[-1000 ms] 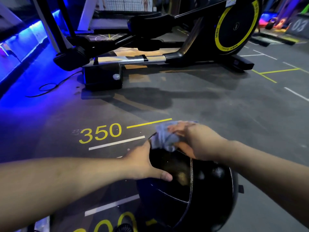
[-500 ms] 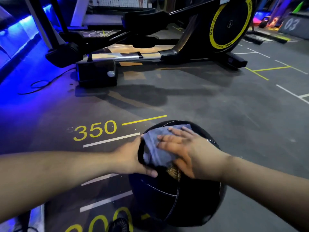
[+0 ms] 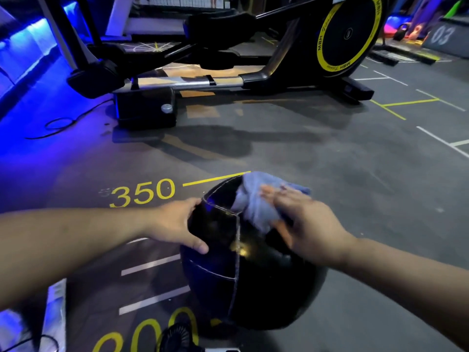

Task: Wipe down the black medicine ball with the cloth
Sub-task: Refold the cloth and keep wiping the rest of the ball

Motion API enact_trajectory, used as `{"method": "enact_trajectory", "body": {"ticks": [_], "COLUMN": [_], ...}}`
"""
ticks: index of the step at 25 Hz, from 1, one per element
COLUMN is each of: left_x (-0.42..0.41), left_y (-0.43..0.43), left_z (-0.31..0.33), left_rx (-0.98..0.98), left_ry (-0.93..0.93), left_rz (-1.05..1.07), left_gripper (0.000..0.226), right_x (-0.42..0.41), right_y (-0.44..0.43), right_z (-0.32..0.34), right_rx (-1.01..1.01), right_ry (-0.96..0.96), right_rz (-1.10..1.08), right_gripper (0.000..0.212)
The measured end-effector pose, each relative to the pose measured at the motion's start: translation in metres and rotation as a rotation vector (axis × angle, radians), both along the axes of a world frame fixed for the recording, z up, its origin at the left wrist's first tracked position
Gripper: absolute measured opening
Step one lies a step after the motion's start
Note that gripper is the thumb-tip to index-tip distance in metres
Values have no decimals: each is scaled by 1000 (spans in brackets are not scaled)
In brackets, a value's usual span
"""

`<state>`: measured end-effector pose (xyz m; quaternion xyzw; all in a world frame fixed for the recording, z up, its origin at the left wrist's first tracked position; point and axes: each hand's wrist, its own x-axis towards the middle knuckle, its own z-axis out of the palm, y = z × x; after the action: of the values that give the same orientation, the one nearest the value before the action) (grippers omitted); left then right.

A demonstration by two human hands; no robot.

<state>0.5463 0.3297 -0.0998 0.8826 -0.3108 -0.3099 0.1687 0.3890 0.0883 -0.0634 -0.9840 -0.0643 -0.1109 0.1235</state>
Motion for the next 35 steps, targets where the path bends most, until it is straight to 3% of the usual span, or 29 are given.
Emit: {"method": "enact_trajectory", "body": {"ticks": [3,8,10,13,16,18,20,22,24,26,28,30,32,34,35], "left_x": [11,6,7,7,-1,-9,-11,-4,9,24,32,31,32,29,28], "left_y": [6,-9,-7,-7,-23,-38,-45,-42,-33,-21,-14,-11,-15,-21,-25], "left_z": [24,27,15,5,3,5,7,7,6,6,9,14,19,25,26], "left_rx": [146,133,66,50,50,51,46,43,49,30,49,136,190,190,186], "left_ry": [-103,-90,-102,-95,-155,-187,-214,-237,-239,-211,-194,-223,-259,-226,-213], "left_rz": [-75,-202,-159,-164,-186,-213,-218,-223,-221,-195,-181,-162,-128,-106,-104], "left_gripper": [168,156,159,168,160,153,148,146,143,134,127,128,125,121,119], "right_x": [-4,-1,10,34,68,84,84,72,54,33,13,2,4,14,18], "right_y": [34,40,35,16,-19,-45,-53,-37,-8,20,33,25,2,-26,-40], "right_z": [-7,-12,-8,-3,3,6,5,6,4,-6,-23,-31,-29,-21,-12], "right_rx": [-356,-536,-486,-197,87,168,179,128,26,-176,-423,-494,-396,-105,58], "right_ry": [-4,-27,-36,-43,18,147,183,70,-49,-63,-40,-54,-113,-110,-78], "right_rz": [302,416,360,207,-103,-348,-447,-351,-115,101,283,411,373,89,-124], "right_gripper": [55,53,56,56,30,16,12,19,36,52,56,52,53,51,40]}}
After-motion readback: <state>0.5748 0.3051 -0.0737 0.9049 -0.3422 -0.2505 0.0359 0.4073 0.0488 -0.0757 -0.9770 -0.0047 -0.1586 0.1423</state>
